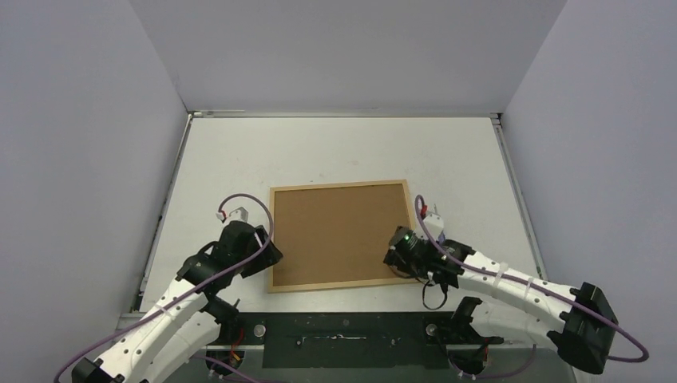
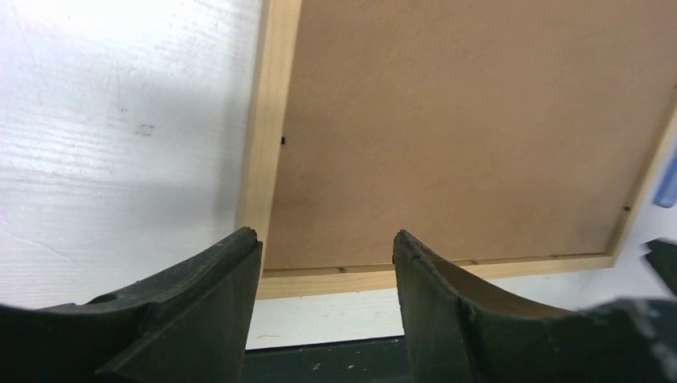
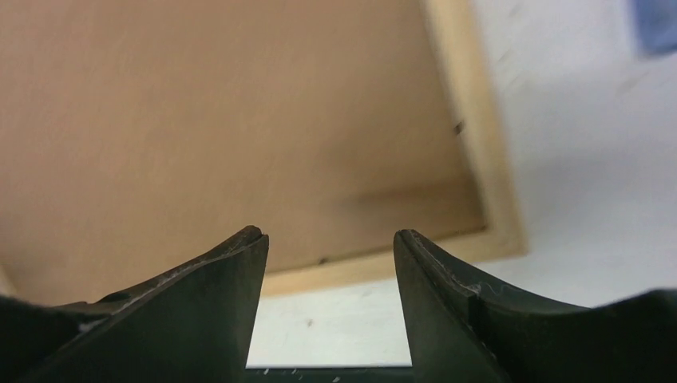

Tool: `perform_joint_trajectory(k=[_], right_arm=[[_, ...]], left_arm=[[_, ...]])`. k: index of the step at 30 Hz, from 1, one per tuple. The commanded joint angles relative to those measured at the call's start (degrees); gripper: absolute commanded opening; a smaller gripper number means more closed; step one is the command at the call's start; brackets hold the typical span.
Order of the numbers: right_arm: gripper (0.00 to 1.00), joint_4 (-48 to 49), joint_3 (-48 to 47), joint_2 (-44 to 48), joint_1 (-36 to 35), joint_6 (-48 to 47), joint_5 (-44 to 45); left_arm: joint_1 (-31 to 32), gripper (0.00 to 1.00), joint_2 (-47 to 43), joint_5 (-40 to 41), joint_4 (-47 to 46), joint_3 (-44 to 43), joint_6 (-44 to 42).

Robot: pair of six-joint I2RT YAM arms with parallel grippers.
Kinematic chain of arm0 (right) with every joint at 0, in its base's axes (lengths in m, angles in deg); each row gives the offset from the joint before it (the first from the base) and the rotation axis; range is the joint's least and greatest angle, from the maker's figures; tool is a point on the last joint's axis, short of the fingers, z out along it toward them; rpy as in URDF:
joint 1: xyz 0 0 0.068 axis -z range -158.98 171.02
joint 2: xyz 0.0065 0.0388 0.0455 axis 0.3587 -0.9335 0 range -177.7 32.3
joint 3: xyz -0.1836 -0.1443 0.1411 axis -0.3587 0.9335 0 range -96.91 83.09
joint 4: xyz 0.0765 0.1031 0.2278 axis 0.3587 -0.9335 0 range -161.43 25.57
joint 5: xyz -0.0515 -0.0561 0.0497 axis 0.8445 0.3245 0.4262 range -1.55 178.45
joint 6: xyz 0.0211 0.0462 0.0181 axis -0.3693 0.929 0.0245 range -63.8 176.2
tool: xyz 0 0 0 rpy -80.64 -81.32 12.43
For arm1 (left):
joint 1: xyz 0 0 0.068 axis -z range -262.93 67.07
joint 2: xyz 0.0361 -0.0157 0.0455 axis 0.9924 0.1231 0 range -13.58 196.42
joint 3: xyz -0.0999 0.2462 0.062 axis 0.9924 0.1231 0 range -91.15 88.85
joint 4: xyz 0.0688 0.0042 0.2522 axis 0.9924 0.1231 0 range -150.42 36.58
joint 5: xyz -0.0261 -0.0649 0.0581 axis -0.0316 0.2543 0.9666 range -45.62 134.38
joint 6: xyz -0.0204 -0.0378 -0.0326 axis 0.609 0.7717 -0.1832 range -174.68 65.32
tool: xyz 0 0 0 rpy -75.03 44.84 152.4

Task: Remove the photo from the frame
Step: Adjust the photo frame at the center of the board.

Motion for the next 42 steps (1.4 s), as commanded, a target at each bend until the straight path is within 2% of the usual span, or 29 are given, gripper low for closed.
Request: perform_joint_trajectory(k=[1, 4, 8, 12, 18, 23, 28, 32, 37, 42], right_arm=[[0.6, -1.79, 1.42, 0.95, -17.53, 31.71, 14.39], [0.6, -5.8, -2.06, -6.11, -30.49, 45.0, 21.28], [0.65, -16.51, -10.4, -17.13, -36.62, 57.91, 22.93], [0.67, -19.5, -14.11, -22.27, -37.35, 62.14, 23.63], [0.67, -10.0, -8.72, -21.67, -36.1, 65.37, 21.93], [0.65, -9.66, -7.85, -23.98, -34.93, 69.1, 19.12], [0.61, -3.9, -6.18, -25.98, -28.99, 62.21, 13.82], [0.52, -2.25, -6.11, -28.05, -26.16, 57.89, 10.58], [0.29, -2.49, -6.03, -28.07, -24.69, 54.34, 10.79], [0.06, 2.6, -2.6, -27.06, -15.72, 38.71, 6.12]], left_arm=[[-0.59, 0.62, 1.12, -0.53, -0.16, -8.21, -4.6], [-0.91, 0.67, 4.85, -1.46, 0.62, -12.92, -9.99], [-2.53, 0.7, 10.57, -2.41, 2.39, -18.04, -16.1], [-5.07, 0.71, 13.19, -5.65, 0.82, -19.26, -19.23], [-9.64, 0.72, 12.84, -9.98, -0.57, -18.29, -21.16], [-12.54, 0.73, 13.59, -12.86, -1.2, -17.92, -22.88], [-14.48, 0.73, 15.08, -14.87, -2.78, -18.15, -24.73], [-15.38, 0.73, 17.23, -16.05, -3.67, -19.46, -26.02], [-15.99, 0.73, 20.16, -17.59, -4.39, -21.41, -27.73], [-16.46, 0.73, 22.94, -17.36, -4.83, -22.52, -28.72]])
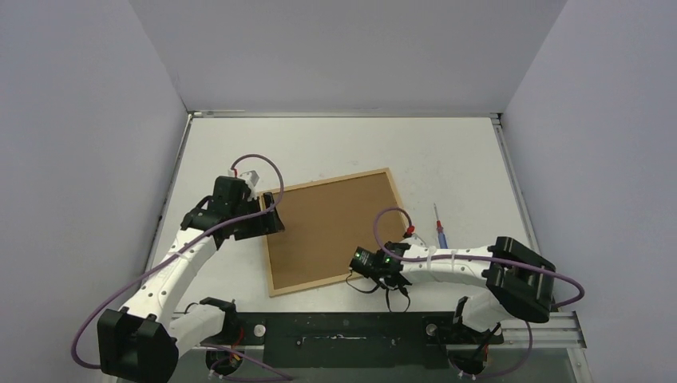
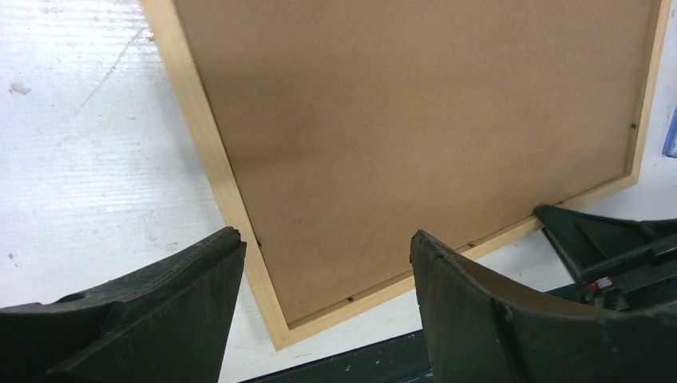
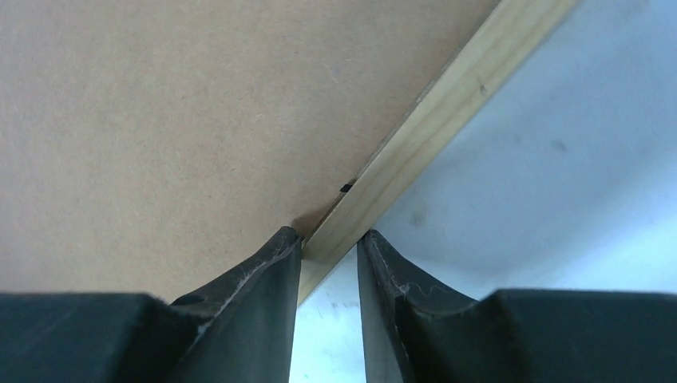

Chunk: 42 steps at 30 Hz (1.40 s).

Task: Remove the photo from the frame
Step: Adjust the photo frame at the center of the board.

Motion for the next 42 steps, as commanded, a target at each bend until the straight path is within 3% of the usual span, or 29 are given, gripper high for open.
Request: perform_joint_trajectory(k=[1, 7, 14, 18, 22, 28, 34, 39, 42], right_arm=[[0.0, 6.48, 3.93, -0.15, 8.7, -18.52, -4.86], [0.0, 7.45, 1.82, 0.72, 18.48, -43.39, -5.94], [0.0, 6.43, -10.92, -5.89, 25.88, -78.96, -5.27], [0.0, 7.94, -15.21, -10.62, 27.58, -93.76, -11.02], [0.0, 6.36, -18.75, -14.5, 28.07, -102.42, -12.32], [0.0, 6.0, -22.15, -17.51, 28.59, -109.9, -10.41], [0.02, 1.58, -28.61, -19.64, 29.75, -105.47, -10.51], [0.34, 4.99, -25.92, -10.35, 30.1, -97.24, -16.38], [0.44, 5.82, -25.13, -5.64, 30.09, -93.9, -18.78]], left_arm=[[-0.99, 0.73, 1.33, -0.83, -3.24, -3.49, -2.34], [-1.64, 0.74, 2.66, 0.17, -3.91, -4.15, -3.89], [-1.81, 0.74, 4.18, 1.09, -4.99, -3.22, -4.05], [-1.85, 0.75, 5.5, 2.96, -6.78, -2.3, -4.03], [-1.98, 0.76, 8.49, 4.39, -9.07, -3.11, -4.99], [-2.71, 0.79, 20.68, 2.9, -11.8, -10.1, -10.78], [-3.65, 0.78, 35.3, -1.44, -12.99, -21.12, -17.77], [-3.7, 0.77, 42.87, -5.16, -12.86, -27.36, -25.69], [-3.69, 0.72, 47.4, -7.3, -10.45, -30.56, -31.08]])
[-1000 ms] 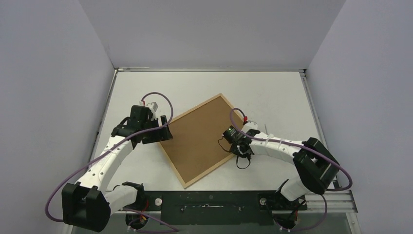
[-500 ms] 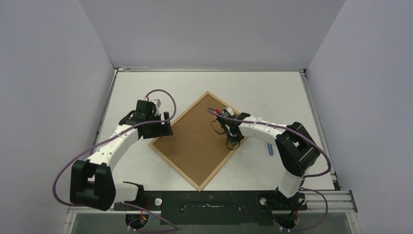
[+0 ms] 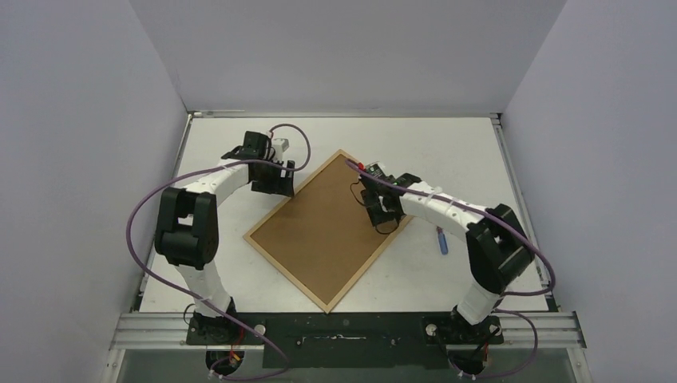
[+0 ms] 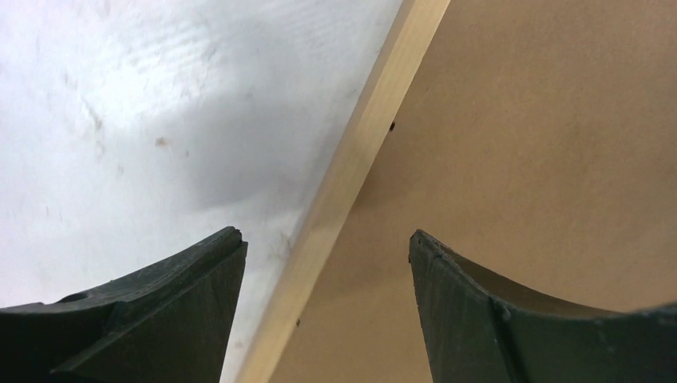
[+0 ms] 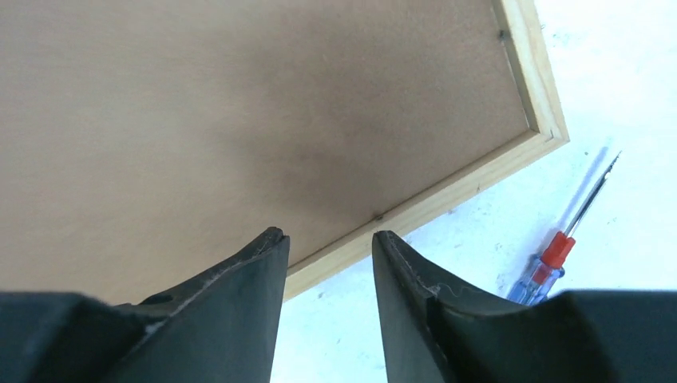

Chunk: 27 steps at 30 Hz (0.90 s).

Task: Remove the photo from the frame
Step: Adjust the photo frame at the center of the board.

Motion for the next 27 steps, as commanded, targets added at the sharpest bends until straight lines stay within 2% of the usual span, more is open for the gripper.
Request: perform_joint_trajectory(k=[1, 6, 11, 18, 21, 24, 27], right_arm=[[0.47, 1.78, 0.15, 10.04, 0.12, 7.35, -3.74], [0.53, -0.45, 0.64, 15.18, 0.22, 10.1, -1.94], [0.56, -0.43, 2.68, 19.74, 0.22, 13.92, -2.11], [0.58, 0.39, 8.58, 27.21, 0.31, 22.16, 2.37], [0.59, -0.07, 10.47, 29.87, 0.4, 23.81, 1.96], [0.59, -1.26, 11.71, 31.84, 0.44, 24.43, 2.06], [0.6, -2.52, 12.69, 33.18, 0.57, 24.97, 2.3]], left_arm=[[-0.3, 0.7, 5.05, -5.62, 1.73, -5.77, -10.94], [0.19, 0.62, 6.94, -7.44, 2.8, -5.25, -13.64], [3.26, 0.61, 7.82, -1.51, 1.46, -4.88, -15.29], [6.95, 0.48, 9.85, 5.33, 1.24, -4.02, -16.28], [6.86, 0.36, 11.02, 5.67, 1.76, -4.46, -15.46], [7.01, 0.16, 12.06, 6.38, 4.09, -5.55, -13.86], [7.3, 0.04, 11.69, 7.13, 4.5, -4.62, -11.12]])
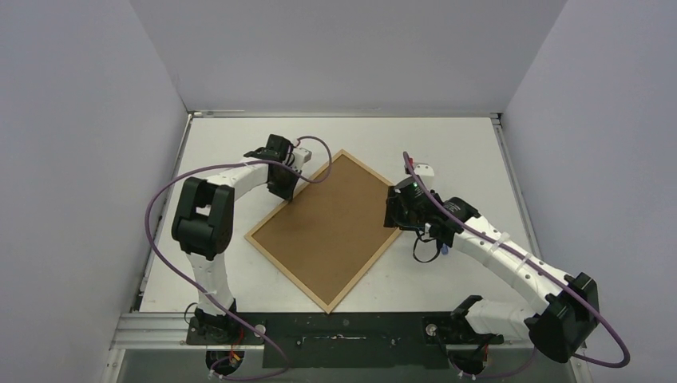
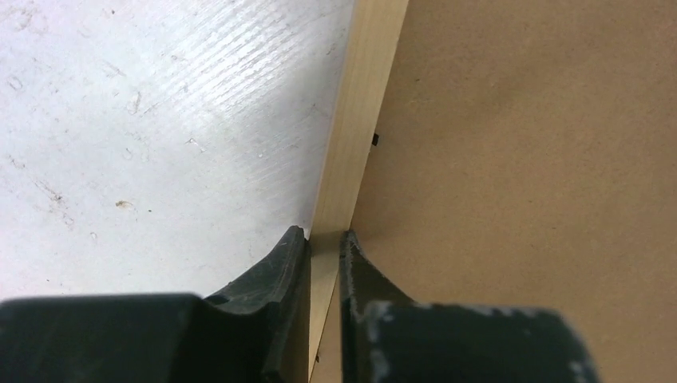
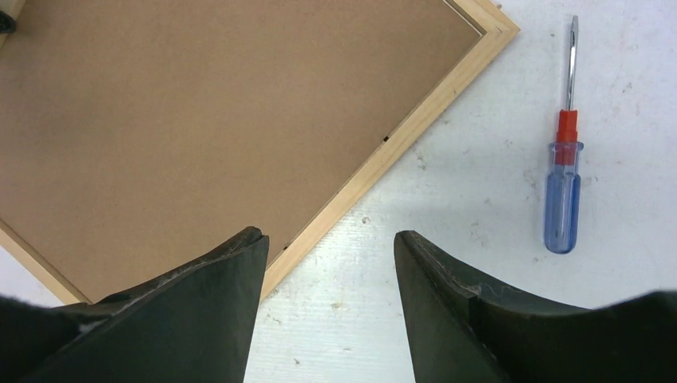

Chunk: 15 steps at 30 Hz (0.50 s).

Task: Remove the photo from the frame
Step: Adjust the photo frame at the center of the board.

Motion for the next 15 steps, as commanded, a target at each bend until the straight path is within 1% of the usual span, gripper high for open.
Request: perform_joint_trajectory(k=[1, 5, 7, 10, 12, 15], right_arm=[[0.6, -1.46, 1.28, 2.82, 0.57, 2.51, 1.68], [0.6, -1.33, 2.16, 3.62, 0.66, 3.41, -1.59], [0.61, -0.2, 3.05, 4.55, 0.66, 4.42, -3.04], [0.63, 1.53, 4.56, 5.78, 0.62, 5.41, -5.76], [0.64, 2.27, 5.23, 6.07, 0.6, 5.38, -7.88], [0.64, 2.98, 5.78, 5.41, 0.51, 4.93, -10.66]], left_arm=[[1.03, 0.0, 2.68, 1.94, 2.31, 1.53, 4.35], [0.74, 0.0, 2.57, 2.71, 5.27, 3.34, 12.57], [0.79, 0.0, 1.84, 0.83, 5.17, 5.22, 17.13], [0.85, 0.0, -1.62, -0.13, 2.45, 11.27, 24.92], [0.81, 0.0, -4.33, -1.03, -1.18, 16.05, 30.17], [1.0, 0.0, -7.18, -1.4, -4.91, 21.49, 35.95]])
